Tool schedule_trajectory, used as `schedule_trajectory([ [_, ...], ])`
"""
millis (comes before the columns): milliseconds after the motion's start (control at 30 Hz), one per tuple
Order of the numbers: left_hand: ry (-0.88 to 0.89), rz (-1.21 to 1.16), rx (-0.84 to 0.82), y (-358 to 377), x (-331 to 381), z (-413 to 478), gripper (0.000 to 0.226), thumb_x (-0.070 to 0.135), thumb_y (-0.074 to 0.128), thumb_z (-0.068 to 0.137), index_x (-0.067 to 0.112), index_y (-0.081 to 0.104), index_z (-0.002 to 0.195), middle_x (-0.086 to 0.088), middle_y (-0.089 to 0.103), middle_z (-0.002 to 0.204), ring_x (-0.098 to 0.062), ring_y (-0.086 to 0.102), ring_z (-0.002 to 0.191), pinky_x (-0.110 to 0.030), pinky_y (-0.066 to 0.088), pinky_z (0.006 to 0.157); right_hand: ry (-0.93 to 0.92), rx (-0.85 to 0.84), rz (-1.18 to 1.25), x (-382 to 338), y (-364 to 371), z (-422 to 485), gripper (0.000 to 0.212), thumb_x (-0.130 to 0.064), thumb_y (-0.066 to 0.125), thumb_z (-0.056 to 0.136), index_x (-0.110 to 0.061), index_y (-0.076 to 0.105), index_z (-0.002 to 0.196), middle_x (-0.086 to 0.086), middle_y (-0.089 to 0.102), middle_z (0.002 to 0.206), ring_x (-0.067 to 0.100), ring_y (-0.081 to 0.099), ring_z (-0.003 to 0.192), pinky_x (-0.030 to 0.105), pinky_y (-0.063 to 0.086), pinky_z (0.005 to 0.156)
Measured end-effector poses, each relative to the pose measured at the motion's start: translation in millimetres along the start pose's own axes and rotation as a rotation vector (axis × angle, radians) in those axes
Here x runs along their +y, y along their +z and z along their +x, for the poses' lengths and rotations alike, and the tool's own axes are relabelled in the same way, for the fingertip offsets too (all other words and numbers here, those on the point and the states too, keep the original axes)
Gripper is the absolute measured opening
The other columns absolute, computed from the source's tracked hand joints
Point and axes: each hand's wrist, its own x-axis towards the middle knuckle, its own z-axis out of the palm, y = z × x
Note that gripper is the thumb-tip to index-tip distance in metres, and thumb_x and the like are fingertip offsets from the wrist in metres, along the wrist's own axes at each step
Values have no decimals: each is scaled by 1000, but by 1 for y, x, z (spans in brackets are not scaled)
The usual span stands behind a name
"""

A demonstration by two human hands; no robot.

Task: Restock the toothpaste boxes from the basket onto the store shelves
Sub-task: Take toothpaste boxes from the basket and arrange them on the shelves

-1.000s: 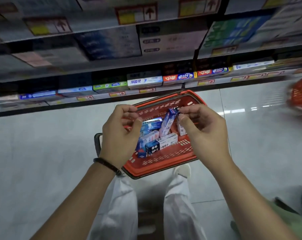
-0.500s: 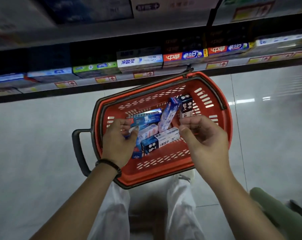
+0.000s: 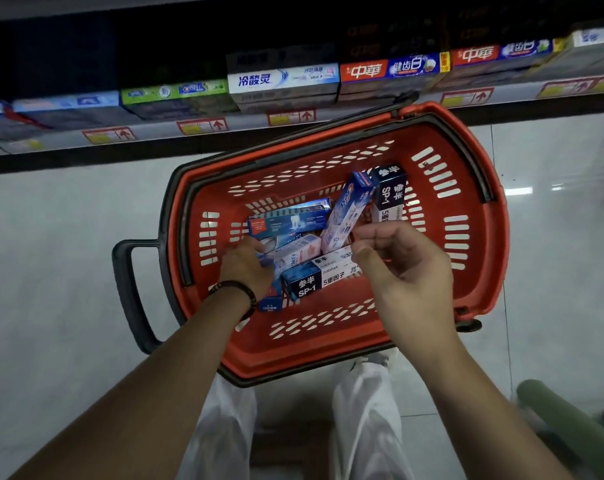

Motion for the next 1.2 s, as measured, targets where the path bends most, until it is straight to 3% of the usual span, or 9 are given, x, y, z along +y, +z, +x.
schedule_trajectory([
  [233,46,343,-38,14,2,4,48,27,73,93,12,55,135,-15,57,132,-29,59,120,-43,55,101,38,-18,14,9,0,3,13,-4,73,96,-15,76,104,1,76,94,15,74,94,20,58,73],
  [433,-40,308,-36,25,1,-4,65,17,79,89,10,48,145,-17,50,143,-29,56,126,-41,56,101,36,-20,2,11,-5,4,13,-6,74,96,-19,77,101,-2,76,90,16,74,91,22,58,73],
  [667,-89,290,-19,21,8,-3,64,15,82,86,12,49,141,-17,53,132,-29,59,118,-42,58,97,47,-10,-31,17,-11,4,13,-9,75,97,-20,76,102,-5,76,91,15,74,92,20,58,73],
  [933,29,629,-82,2,30,-16,53,21,66,102,7,44,148,-17,43,144,-32,45,134,-43,48,110,58,-23,-34,13,-18,-4,12,-11,73,99,-22,76,103,-5,77,93,15,76,96,23,61,73],
  [1067,21,610,-55,-11,34,-21,57,23,71,98,3,46,145,-17,42,141,-35,44,132,-43,47,110,59,-11,-31,7,-21,-6,14,-9,71,99,-22,76,103,-6,77,93,12,75,97,21,60,73],
  [1200,67,545,-24,-18,34,-27,56,27,74,94,4,48,138,-17,54,136,-36,54,127,-45,49,107,66,0,-67,1,-26,-7,15,-11,70,101,-24,76,102,-6,77,92,15,75,97,32,64,74],
])
